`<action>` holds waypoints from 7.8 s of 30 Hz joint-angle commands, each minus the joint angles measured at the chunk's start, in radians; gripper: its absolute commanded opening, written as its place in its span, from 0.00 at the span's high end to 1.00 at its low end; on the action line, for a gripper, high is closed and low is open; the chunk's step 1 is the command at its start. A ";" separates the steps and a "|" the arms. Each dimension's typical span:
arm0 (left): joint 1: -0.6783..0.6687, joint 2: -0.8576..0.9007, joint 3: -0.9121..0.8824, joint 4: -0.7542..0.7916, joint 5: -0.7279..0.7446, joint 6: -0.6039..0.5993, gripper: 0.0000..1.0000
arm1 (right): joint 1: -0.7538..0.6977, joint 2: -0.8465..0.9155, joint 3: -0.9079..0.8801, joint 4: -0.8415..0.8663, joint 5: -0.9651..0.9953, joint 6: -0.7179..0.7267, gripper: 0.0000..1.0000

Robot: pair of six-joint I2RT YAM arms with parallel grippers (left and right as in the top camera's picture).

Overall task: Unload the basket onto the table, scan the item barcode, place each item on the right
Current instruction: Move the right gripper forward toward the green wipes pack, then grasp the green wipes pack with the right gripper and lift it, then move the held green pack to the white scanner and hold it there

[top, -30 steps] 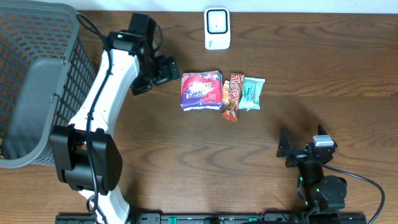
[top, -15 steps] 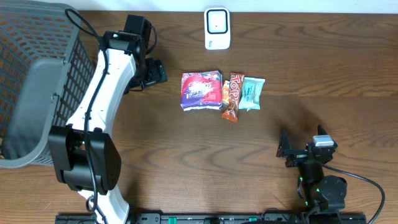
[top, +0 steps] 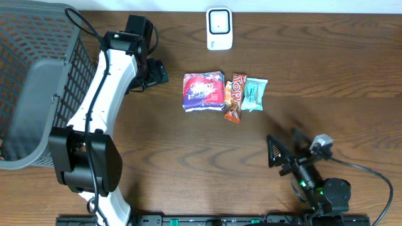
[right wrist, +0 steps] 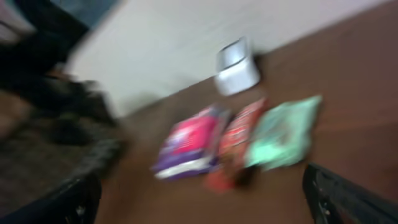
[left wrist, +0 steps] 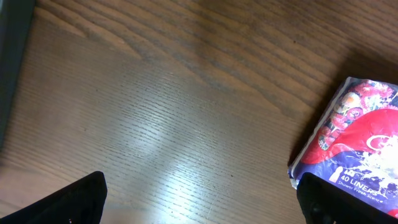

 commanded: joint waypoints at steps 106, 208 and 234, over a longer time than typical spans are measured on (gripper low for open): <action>0.005 -0.011 -0.005 -0.006 -0.016 0.006 0.02 | -0.048 1.918 1.725 -1.039 -0.063 -0.546 0.99; 0.005 -0.011 -0.005 -0.006 -0.016 0.006 0.02 | 0.269 1.807 1.710 -0.808 0.517 0.246 0.99; 0.005 -0.011 -0.005 -0.006 -0.016 0.006 0.02 | 0.174 2.296 1.712 0.305 -0.011 0.305 0.99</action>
